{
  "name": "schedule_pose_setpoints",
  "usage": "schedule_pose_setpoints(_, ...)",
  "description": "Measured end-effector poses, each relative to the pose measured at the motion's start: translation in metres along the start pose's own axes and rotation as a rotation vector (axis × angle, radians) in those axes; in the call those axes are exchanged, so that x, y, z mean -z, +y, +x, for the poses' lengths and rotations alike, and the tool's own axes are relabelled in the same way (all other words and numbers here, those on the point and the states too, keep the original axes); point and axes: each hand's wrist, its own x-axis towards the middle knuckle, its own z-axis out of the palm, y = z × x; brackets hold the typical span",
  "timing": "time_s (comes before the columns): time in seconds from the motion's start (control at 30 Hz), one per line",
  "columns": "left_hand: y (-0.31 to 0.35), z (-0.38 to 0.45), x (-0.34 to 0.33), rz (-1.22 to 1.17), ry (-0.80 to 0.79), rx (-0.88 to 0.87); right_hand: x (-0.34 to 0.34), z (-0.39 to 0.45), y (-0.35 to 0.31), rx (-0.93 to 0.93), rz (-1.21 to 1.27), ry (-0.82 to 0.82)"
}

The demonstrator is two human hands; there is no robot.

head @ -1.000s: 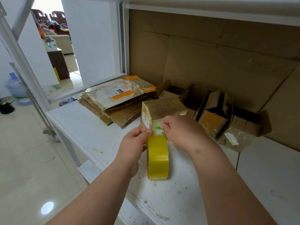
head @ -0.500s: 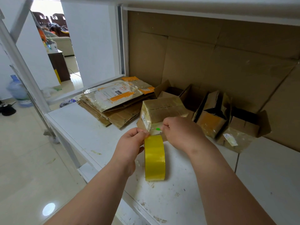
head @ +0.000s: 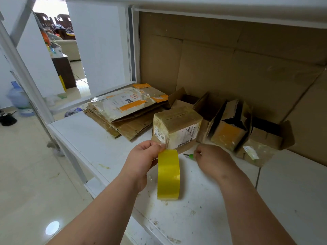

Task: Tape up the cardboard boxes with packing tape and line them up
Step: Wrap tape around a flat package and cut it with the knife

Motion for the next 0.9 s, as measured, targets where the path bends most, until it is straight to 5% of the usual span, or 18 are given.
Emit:
schedule_pose_setpoints(0.13,0.003,-0.006,-0.003,-0.036,-0.042,0.002,-0.017,-0.007,0.000,-0.029,-0.131,-0.093)
schedule_pose_setpoints(0.23,0.005,-0.008,-0.003,-0.030,-0.057,0.001,-0.019,-0.013,-0.008,-0.042,-0.098,-0.002)
schedule_pose_setpoints(0.37,0.005,-0.011,-0.001,-0.036,-0.086,-0.007,-0.013,-0.019,-0.033,-0.100,0.831,-0.043)
schedule_pose_setpoints(0.47,0.004,-0.011,0.001,-0.023,-0.123,-0.018,-0.014,-0.022,-0.047,-0.123,1.156,-0.138)
schedule_pose_setpoints(0.9,0.002,-0.013,0.007,0.223,-0.030,-0.157,-0.015,-0.029,-0.059,-0.077,1.170,0.084)
